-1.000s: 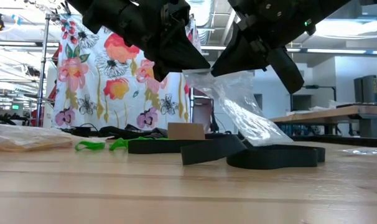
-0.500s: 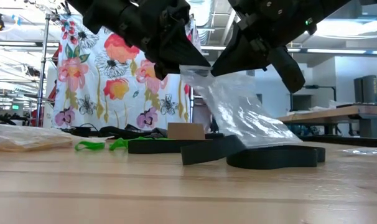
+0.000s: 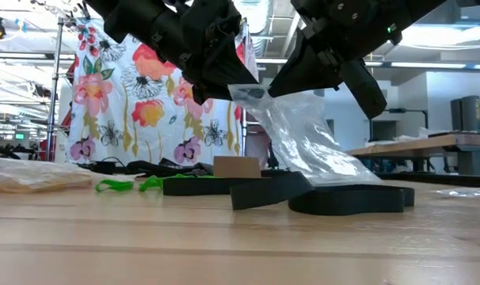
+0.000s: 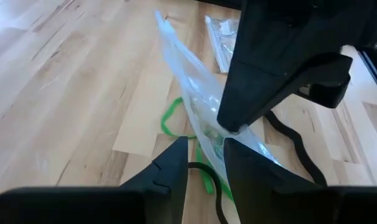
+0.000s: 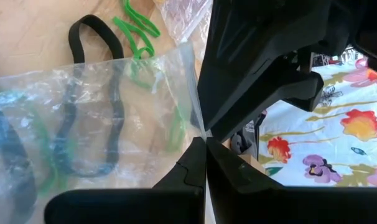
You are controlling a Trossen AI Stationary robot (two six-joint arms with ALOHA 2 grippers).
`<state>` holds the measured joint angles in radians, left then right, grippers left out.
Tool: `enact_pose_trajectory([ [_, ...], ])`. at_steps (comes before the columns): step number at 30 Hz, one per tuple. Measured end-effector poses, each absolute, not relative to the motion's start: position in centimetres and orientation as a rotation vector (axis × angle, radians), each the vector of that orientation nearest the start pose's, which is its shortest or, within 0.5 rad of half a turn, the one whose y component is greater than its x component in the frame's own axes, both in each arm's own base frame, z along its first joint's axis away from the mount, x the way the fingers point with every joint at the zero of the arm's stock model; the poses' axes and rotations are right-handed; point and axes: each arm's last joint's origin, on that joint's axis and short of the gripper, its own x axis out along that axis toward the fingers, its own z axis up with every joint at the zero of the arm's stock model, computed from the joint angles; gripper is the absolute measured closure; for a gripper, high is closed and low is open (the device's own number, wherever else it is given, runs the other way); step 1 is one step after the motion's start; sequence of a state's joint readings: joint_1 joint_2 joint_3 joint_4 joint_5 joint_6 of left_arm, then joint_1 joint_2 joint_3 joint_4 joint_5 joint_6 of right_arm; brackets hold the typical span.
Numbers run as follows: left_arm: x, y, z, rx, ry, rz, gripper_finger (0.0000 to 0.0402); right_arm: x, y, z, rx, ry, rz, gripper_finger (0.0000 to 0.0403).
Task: Sort rubber bands
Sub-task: Open the transparent zip bag
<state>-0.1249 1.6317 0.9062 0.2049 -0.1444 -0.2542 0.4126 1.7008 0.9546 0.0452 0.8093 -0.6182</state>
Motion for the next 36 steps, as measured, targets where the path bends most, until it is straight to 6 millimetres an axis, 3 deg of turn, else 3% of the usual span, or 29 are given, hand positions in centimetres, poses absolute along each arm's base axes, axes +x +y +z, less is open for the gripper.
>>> enact_pose_trajectory([
  [14, 34.2, -3.5, 19.9, -0.181, 0.533, 0.036, 0.0305, 32.2, 11.8, 18.6, -0.997, 0.691, -0.192, 0.0403],
  [17, 34.1, -3.3, 19.7, -0.181, 0.549, 0.044, 0.0323, 32.2, 11.8, 18.6, -0.997, 0.691, -0.193, 0.0403],
  [22, 34.1, -3.2, 19.7, -0.187, 0.556, 0.049, 0.0391, 32.2, 11.8, 18.6, -0.997, 0.691, -0.194, 0.0403],
  [36, 34.0, -2.8, 20.5, -0.144, 0.488, 0.169, 0.0401, 32.0, 12.2, 18.6, -1.006, 0.686, -0.183, 0.0403],
])
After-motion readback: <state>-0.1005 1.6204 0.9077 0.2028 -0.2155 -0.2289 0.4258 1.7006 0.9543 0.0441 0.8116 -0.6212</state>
